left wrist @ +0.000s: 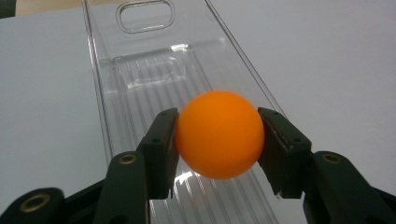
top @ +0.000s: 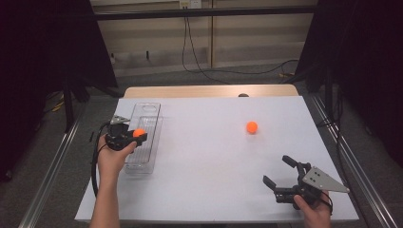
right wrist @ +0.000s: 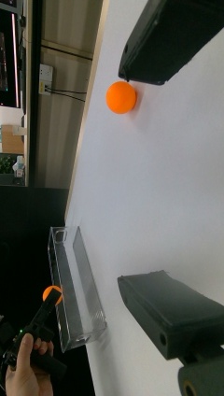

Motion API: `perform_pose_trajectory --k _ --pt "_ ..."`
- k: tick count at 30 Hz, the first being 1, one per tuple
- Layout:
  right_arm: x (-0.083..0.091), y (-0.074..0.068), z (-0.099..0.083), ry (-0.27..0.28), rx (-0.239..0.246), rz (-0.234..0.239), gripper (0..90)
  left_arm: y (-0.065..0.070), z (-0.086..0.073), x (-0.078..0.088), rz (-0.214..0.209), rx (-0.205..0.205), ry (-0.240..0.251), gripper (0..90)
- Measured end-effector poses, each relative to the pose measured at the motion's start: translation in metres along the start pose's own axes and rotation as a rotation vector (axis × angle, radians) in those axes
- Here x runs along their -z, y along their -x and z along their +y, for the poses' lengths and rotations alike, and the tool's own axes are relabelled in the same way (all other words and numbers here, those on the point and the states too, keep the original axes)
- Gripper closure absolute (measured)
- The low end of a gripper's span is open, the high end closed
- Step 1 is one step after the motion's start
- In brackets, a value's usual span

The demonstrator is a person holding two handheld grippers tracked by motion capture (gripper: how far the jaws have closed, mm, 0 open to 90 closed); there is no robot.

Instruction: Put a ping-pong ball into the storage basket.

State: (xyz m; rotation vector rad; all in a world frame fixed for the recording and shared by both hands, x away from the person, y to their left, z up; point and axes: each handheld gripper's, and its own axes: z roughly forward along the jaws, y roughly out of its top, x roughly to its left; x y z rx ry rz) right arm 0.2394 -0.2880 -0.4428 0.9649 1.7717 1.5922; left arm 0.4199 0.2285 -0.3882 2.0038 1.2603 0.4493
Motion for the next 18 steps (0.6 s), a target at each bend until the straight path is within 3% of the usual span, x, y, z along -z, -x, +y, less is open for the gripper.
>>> perform_pose_trajectory --k 6,18 --pt "-0.0002 0.0 0.0 -0.001 0.001 0.002 2.1 -0.0001 0.0002 -0.0017 0.025 -0.01 0.01 49.2" --pt "-0.0006 0.0001 -0.0001 -0.001 0.001 0.003 2.1 0.0006 0.0012 0.0068 -0.016 0.026 0.03 39.7"
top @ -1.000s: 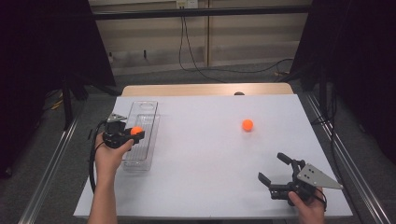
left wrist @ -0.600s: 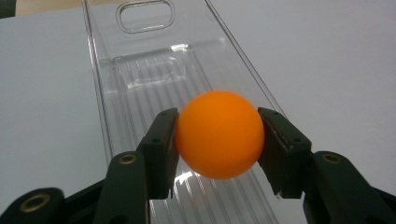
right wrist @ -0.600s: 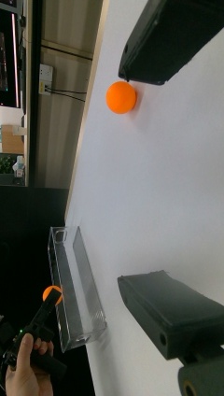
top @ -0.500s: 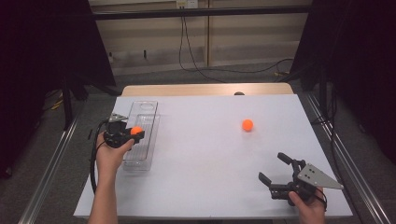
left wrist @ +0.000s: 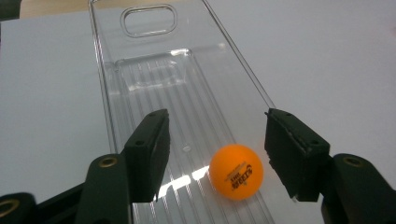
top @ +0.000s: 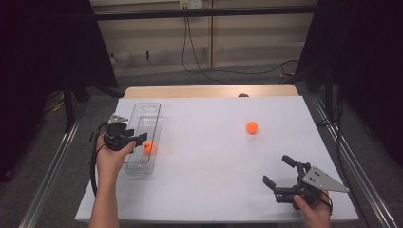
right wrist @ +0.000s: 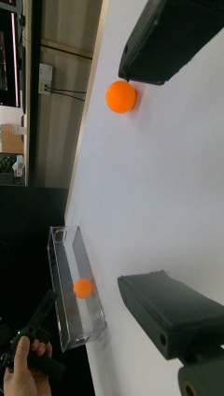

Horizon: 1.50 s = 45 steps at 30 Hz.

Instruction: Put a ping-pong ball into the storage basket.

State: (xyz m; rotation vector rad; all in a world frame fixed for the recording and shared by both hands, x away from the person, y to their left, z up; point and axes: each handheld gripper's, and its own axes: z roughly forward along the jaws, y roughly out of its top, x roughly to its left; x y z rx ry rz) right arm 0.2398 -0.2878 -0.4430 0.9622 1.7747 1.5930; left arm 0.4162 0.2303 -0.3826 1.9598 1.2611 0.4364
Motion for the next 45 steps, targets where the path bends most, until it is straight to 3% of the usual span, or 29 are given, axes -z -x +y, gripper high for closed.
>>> perform_pose_trajectory --k 12,25,45 --pt "0.0 0.0 0.0 -0.002 0.005 0.002 2.1 0.011 0.003 0.003 -0.039 0.0 0.015 31.2" --pt "-0.001 -0.001 0.0 -0.005 0.002 0.004 2.1 0.028 0.009 0.003 -0.073 -0.042 0.015 27.3" --pt "-0.001 -0.001 0.0 -0.005 0.003 0.007 2.1 0.044 0.014 -0.005 -0.132 -0.064 0.007 17.8"
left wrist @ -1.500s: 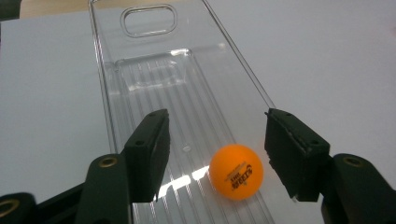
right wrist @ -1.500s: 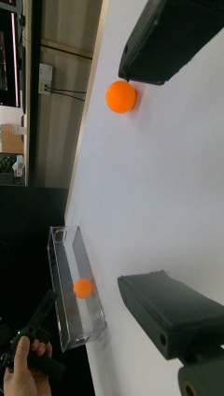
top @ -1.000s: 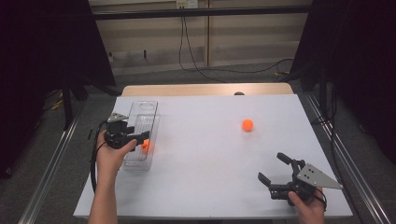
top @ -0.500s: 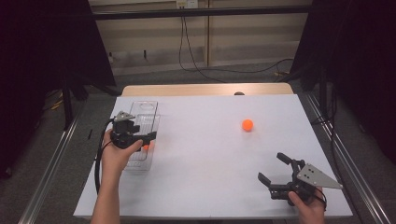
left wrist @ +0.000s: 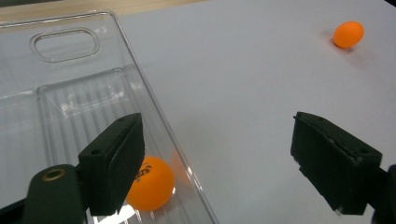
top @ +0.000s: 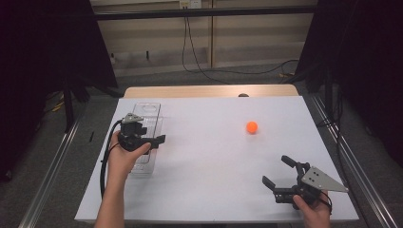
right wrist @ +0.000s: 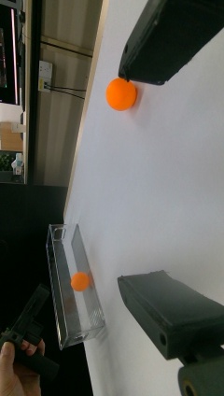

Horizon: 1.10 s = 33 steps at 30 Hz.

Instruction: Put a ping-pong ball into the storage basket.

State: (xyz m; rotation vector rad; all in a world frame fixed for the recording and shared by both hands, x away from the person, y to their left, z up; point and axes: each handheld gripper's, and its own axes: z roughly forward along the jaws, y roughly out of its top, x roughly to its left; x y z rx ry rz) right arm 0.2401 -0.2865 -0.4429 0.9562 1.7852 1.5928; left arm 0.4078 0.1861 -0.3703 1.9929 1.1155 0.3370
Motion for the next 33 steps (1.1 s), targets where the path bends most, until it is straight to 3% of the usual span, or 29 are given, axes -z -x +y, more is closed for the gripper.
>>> perform_pose_trajectory --k 8,23,33 --pt "0.0 0.0 0.0 -0.001 0.003 0.002 2.1 0.003 0.001 -0.001 -0.017 0.01 0.011 16.1" --pt "-0.001 0.0 0.0 -0.003 0.002 0.004 2.1 0.019 0.005 -0.007 -0.076 -0.019 0.014 13.4" --pt "-0.001 -0.001 0.0 -0.005 0.004 0.006 2.1 0.028 0.006 -0.01 -0.086 -0.041 0.016 12.1"
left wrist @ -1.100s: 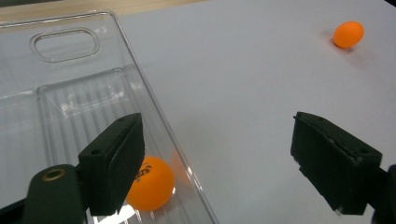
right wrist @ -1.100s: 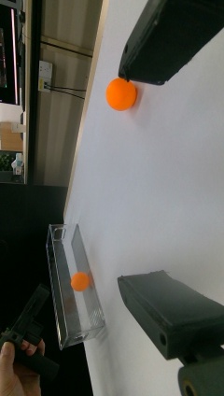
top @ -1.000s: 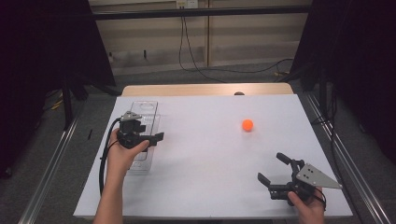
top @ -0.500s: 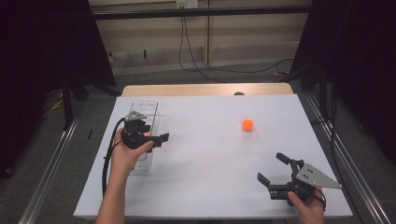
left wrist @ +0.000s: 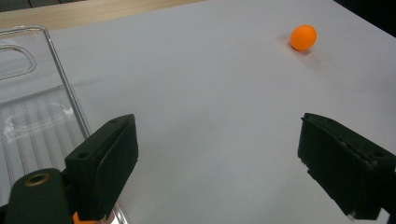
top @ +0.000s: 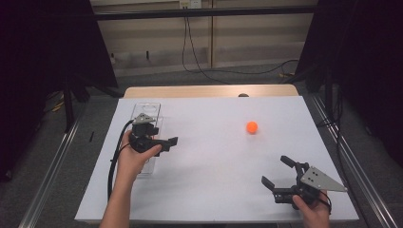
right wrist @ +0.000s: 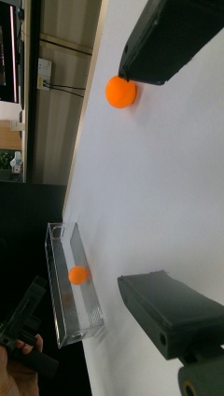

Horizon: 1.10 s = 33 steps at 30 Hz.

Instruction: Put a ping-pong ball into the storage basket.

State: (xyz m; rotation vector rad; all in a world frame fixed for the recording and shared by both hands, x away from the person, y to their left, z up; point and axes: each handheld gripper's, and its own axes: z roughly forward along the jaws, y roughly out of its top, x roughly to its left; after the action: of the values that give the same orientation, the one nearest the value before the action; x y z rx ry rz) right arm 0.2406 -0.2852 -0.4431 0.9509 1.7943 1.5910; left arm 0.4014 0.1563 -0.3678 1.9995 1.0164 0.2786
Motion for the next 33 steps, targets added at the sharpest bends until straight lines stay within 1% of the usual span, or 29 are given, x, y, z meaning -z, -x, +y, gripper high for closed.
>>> perform_pose_trajectory --k 4,8,14,15,19,22,23,26,30,31,32,33 --pt "0.0 0.0 0.0 0.001 0.001 0.0 2.1 0.002 0.001 -0.001 -0.006 -0.01 0.002 12.0" --pt "0.0 0.0 0.0 -0.001 0.0 0.001 2.1 0.005 0.001 -0.003 -0.013 -0.006 0.002 11.7" --pt "0.0 0.001 0.0 -0.002 0.0 0.001 2.1 0.008 0.001 -0.005 -0.024 -0.015 0.004 11.3" --pt "0.0 0.001 0.0 -0.002 0.001 0.0 2.1 0.009 0.001 -0.006 -0.026 -0.012 0.006 11.3" --pt "0.0 0.0 0.0 -0.004 0.001 0.001 2.1 0.012 0.002 -0.007 -0.029 -0.021 0.008 11.1" --pt "0.0 0.001 0.0 -0.003 0.001 0.001 2.1 0.015 0.003 -0.009 -0.039 -0.021 0.01 11.0" --pt "0.0 0.001 0.0 -0.002 0.001 0.001 2.1 0.016 0.003 -0.009 -0.041 -0.028 0.005 11.0" --pt "0.0 0.001 0.0 -0.003 -0.001 0.001 2.1 0.02 0.003 -0.013 -0.054 -0.021 0.005 10.8" --pt "0.0 0.001 0.0 -0.003 0.0 0.0 2.1 0.023 0.003 -0.016 -0.064 -0.041 -0.003 10.7" --pt "0.0 0.001 0.0 -0.003 0.0 0.001 2.1 0.025 0.003 -0.017 -0.068 -0.037 -0.003 10.7" --pt "0.0 0.001 0.0 -0.003 0.0 0.0 2.1 0.025 0.003 -0.018 -0.067 -0.044 -0.005 10.6" --pt "0.0 0.001 0.0 -0.004 0.0 0.0 2.1 0.027 0.003 -0.019 -0.069 -0.043 -0.007 10.1"
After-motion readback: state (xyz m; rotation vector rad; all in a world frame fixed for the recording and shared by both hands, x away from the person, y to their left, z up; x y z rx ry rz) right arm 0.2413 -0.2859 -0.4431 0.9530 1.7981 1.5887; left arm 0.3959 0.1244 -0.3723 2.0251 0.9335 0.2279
